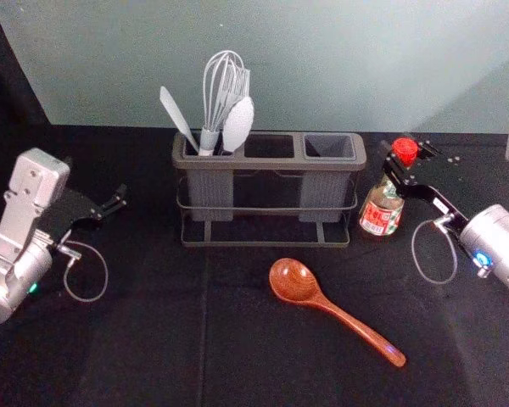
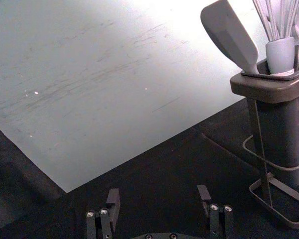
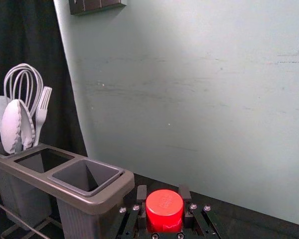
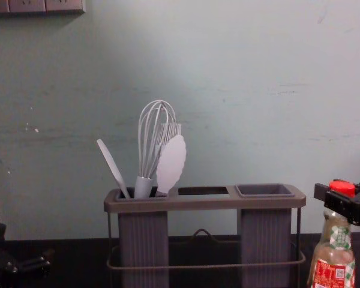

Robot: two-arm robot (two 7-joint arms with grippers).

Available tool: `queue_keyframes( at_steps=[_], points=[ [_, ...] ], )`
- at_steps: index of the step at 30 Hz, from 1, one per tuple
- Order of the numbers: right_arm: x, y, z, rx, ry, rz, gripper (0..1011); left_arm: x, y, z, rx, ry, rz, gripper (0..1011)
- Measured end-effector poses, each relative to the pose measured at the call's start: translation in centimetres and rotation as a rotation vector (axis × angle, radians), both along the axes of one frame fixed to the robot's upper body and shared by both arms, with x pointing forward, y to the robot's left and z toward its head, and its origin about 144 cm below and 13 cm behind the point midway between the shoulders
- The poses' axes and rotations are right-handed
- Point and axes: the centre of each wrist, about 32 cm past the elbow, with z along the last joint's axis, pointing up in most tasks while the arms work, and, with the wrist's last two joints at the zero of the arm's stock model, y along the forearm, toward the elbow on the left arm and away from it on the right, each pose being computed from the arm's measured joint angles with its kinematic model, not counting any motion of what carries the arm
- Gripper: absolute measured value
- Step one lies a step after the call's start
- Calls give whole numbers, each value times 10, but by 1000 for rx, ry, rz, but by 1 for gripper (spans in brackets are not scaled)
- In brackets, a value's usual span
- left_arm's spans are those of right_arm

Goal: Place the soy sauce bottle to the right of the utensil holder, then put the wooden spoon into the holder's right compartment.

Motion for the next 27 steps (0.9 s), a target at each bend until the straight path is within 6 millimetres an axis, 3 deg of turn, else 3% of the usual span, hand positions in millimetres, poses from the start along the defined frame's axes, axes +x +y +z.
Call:
queue_keyframes(
  at_steps=[11,27],
  points=[
    [2,2,-2,1,6,-3,392,0,0,0,0,0,0,1011],
    [0,0,6,11,-17,-8,886,0,0,0,0,0,0,1011]
  ],
)
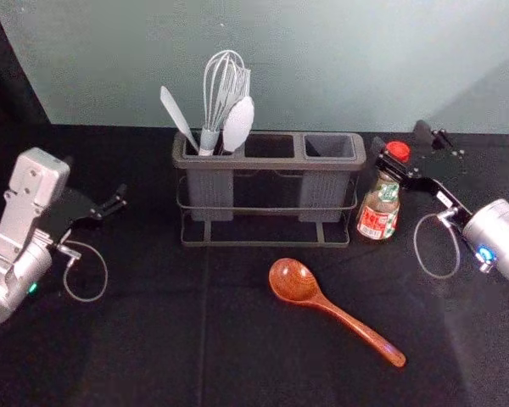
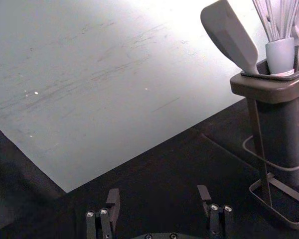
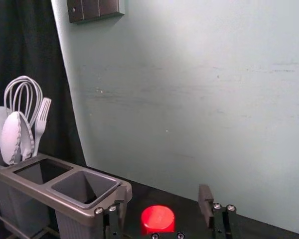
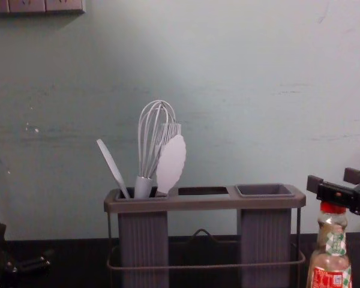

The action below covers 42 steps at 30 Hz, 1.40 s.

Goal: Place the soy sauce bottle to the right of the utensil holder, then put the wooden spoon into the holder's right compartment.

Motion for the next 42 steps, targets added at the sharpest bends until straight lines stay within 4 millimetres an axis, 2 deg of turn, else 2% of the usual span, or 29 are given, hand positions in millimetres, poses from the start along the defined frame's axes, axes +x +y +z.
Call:
queue_keyframes(
  at_steps=[5,21,32,42],
  points=[
    [-2,-3,4,-3,-12,-6,1002,0,0,0,0,0,0,1011],
    [-15,-11,15,-23,-27,-29,1004,0,0,0,0,0,0,1011],
    [-41,-9,26,-55,-32,-28,1004,0,0,0,0,0,0,1011],
    [-65,2,30,-83,-40,11,1004,0,0,0,0,0,0,1011]
  ],
)
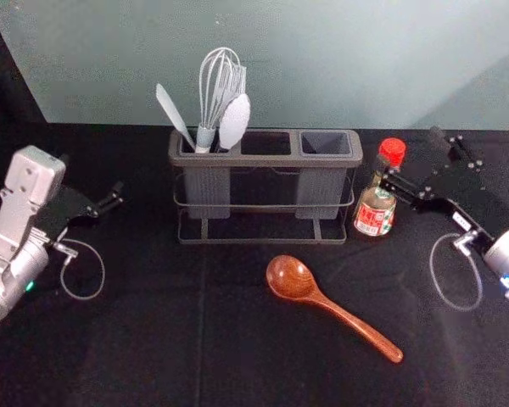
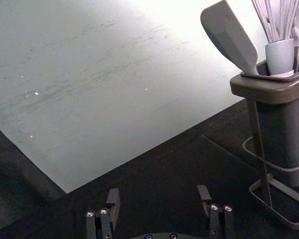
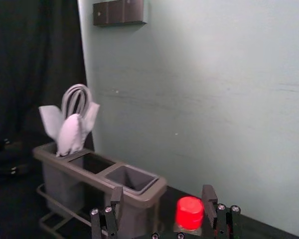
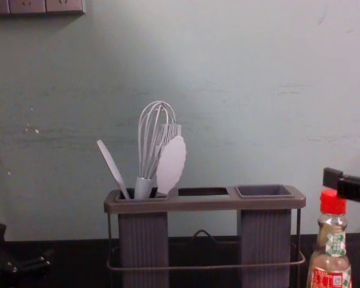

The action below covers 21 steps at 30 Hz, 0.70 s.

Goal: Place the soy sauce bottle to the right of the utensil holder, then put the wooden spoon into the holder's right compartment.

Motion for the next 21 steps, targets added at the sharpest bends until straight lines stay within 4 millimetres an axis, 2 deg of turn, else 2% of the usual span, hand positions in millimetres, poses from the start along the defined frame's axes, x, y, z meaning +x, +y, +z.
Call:
queue_keyframes(
  at_steps=[11,21],
  points=[
    [-24,27,-6,-28,46,35,1004,0,0,0,0,0,0,1011],
    [-37,50,-9,-75,109,59,1004,0,0,0,0,0,0,1011]
  ],
)
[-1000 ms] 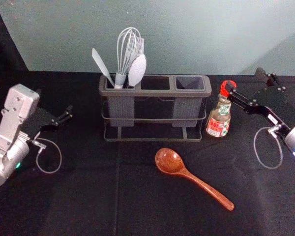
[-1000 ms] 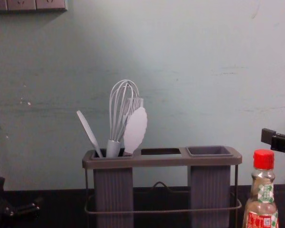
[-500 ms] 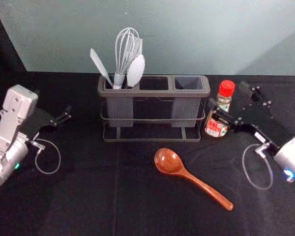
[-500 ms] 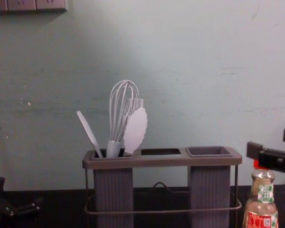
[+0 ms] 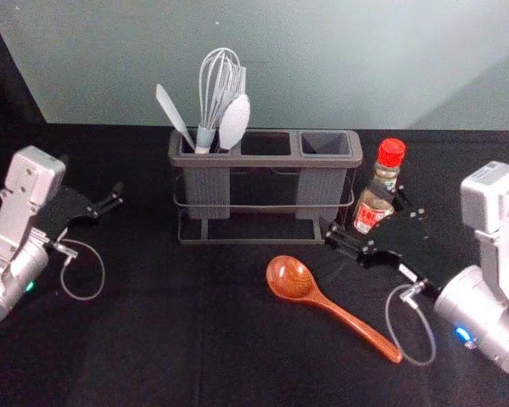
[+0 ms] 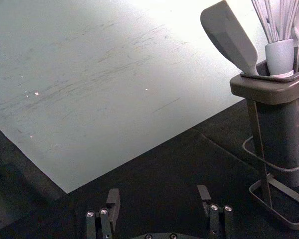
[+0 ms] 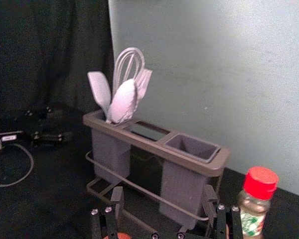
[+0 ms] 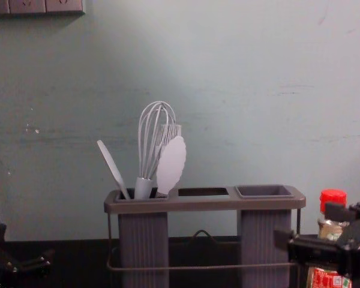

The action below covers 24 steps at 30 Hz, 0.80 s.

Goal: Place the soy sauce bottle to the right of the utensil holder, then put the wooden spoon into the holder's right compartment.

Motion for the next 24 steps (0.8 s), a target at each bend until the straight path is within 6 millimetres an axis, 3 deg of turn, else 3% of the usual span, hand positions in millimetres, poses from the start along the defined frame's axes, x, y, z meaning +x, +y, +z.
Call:
queue_keyframes(
  at_steps=[11,24],
  points=[
    [-5,17,-6,-37,58,10,1004,0,0,0,0,0,0,1011],
    [-4,20,-9,-8,79,11,1004,0,0,0,0,0,0,1011]
  ],
)
